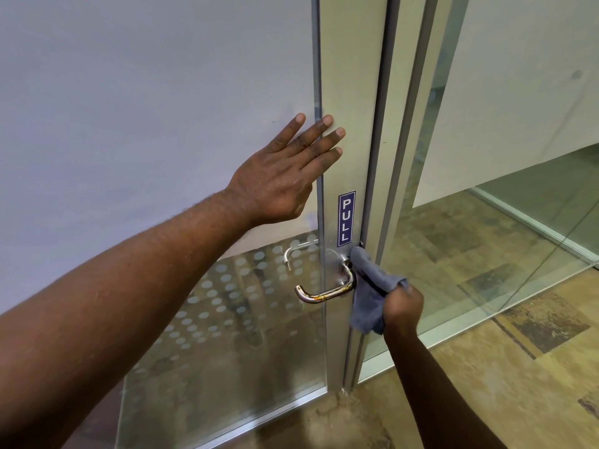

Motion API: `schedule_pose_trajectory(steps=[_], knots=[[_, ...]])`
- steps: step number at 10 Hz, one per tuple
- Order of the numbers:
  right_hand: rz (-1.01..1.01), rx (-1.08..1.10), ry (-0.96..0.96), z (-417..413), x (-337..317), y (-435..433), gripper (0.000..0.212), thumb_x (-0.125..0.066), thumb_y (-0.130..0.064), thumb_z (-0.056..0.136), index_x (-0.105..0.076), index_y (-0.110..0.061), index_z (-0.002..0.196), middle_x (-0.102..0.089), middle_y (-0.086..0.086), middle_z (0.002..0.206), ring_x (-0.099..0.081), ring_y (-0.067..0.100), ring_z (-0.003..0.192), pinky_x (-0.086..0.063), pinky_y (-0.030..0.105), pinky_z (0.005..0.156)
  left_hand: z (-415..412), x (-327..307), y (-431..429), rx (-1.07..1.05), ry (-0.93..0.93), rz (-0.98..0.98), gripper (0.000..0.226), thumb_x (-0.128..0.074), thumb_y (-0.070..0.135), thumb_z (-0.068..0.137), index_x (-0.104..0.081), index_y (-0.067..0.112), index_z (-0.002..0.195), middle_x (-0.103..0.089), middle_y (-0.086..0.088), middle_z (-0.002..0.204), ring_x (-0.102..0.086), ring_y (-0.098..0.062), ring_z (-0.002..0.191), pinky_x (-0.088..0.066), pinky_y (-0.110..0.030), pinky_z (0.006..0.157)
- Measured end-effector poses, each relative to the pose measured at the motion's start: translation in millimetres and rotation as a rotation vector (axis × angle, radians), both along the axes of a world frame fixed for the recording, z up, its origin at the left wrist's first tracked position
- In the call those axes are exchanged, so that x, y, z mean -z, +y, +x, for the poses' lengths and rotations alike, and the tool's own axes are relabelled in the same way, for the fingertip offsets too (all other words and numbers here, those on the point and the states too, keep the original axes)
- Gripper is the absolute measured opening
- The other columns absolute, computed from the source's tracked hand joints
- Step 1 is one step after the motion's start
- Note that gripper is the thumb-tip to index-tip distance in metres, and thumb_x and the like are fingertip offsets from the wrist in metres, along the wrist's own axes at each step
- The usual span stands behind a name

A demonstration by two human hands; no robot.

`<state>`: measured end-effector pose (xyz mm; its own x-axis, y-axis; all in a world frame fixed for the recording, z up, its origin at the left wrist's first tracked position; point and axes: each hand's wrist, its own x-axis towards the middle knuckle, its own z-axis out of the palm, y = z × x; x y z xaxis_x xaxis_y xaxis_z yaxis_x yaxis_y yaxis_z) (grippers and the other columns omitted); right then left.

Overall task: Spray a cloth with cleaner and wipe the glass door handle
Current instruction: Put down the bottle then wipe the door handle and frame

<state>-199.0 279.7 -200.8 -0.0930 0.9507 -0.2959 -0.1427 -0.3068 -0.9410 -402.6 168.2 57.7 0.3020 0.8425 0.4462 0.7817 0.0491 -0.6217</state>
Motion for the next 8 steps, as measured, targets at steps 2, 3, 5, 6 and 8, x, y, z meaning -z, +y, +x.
schedule_pose_trajectory(steps=[2, 3, 5, 6, 8], knots=[[0.509, -0.105, -0.130, 0, -19, -9, 0.036, -0.066, 0.005, 0.094, -0.065, 0.001, 0.130, -0.070, 0.009, 0.120, -0.065, 0.015, 0.107, -0.048, 0.005, 0.083, 2, -1, -1, 0.002, -0.006, 0.003, 0.055, -0.031, 0.016, 0.102, -0.038, 0.004, 0.156, -0.027, -0.017, 0.168, -0.017, -0.033, 0.158, -0.004, -0.051, 0.128], [0.864, -0.346, -0.317, -6, -3, -13, 0.042, -0.066, 0.005, 0.092, -0.062, 0.002, 0.134, -0.064, 0.016, 0.132, -0.062, 0.026, 0.121, -0.051, 0.026, 0.104, 2, -1, -2, 0.015, -0.010, 0.016, 0.054, -0.034, 0.014, 0.102, -0.040, 0.003, 0.155, -0.029, -0.018, 0.167, -0.019, -0.033, 0.158, -0.006, -0.051, 0.128], [0.804, -0.578, -0.495, -16, 1, -18, 0.065, -0.066, -0.035, 0.093, -0.047, -0.018, 0.153, -0.040, -0.003, 0.154, -0.042, 0.017, 0.141, -0.041, 0.036, 0.117, -1, -1, 0, 0.004, 0.002, 0.009, 0.056, -0.033, 0.016, 0.103, -0.037, 0.004, 0.157, -0.026, -0.017, 0.168, -0.016, -0.032, 0.159, -0.004, -0.051, 0.129], [0.568, -0.629, -0.330, -16, -2, -22, 0.069, -0.058, -0.058, 0.091, -0.048, -0.025, 0.152, -0.040, -0.009, 0.152, -0.041, 0.008, 0.137, -0.036, 0.029, 0.113, -2, 1, 1, 0.003, 0.001, 0.012, 0.056, -0.032, 0.018, 0.103, -0.036, 0.005, 0.157, -0.026, -0.017, 0.168, -0.015, -0.032, 0.159, -0.004, -0.051, 0.129], [0.496, -0.247, -0.260, -34, -1, -30, 0.016, -0.069, -0.021, 0.098, -0.068, -0.013, 0.112, -0.061, 0.007, 0.121, -0.060, 0.019, 0.114, -0.051, 0.025, 0.097, -3, 1, 1, 0.011, 0.009, 0.029, 0.056, -0.034, 0.017, 0.103, -0.036, 0.005, 0.157, -0.025, -0.017, 0.168, -0.015, -0.033, 0.159, -0.001, -0.049, 0.128]])
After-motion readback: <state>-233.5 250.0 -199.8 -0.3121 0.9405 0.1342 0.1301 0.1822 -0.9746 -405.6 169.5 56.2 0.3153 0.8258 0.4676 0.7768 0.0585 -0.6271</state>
